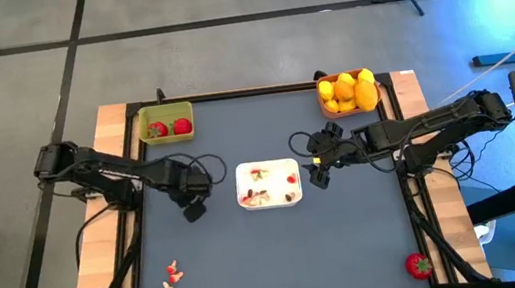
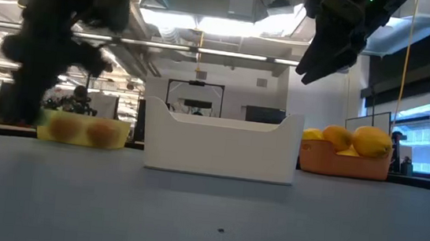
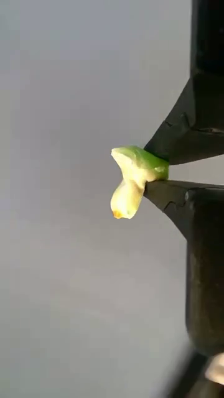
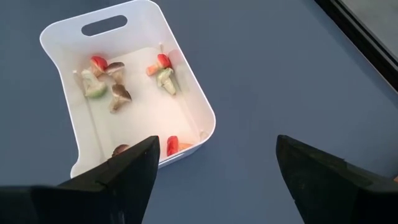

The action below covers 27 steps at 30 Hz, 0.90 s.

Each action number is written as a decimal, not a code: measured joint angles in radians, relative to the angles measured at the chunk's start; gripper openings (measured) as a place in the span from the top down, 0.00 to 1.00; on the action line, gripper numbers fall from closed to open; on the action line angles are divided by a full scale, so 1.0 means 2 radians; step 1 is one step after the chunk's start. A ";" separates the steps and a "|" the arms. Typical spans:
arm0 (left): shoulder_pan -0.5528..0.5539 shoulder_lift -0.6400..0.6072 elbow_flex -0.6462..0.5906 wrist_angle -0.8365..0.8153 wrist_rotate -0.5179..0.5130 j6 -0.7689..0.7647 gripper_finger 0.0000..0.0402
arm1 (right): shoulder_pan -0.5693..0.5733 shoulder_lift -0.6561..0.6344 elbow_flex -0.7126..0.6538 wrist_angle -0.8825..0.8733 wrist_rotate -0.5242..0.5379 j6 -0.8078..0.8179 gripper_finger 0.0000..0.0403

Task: Sort produce into baskets
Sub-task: Put the green mushroom into the white bin, then put the red mushroom into the white bin

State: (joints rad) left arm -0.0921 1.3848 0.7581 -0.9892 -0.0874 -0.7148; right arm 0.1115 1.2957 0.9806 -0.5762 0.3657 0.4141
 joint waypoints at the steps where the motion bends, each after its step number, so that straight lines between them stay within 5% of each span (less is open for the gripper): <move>1: 0.000 -0.004 0.009 0.013 -0.004 0.010 0.90 | 0.000 0.000 0.000 0.000 0.000 0.000 0.21; 18: 0.003 -0.023 0.054 0.319 -0.013 0.178 0.84 | 0.000 0.000 0.000 0.000 0.000 0.000 0.21; 27: 0.002 -0.015 0.054 0.346 -0.006 0.179 0.54 | 0.000 0.000 0.000 0.000 0.000 0.000 0.21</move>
State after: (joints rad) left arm -0.0872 1.3557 0.8669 -0.2972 -0.0988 -0.3565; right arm 0.1116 1.2953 0.9802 -0.5768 0.3656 0.4141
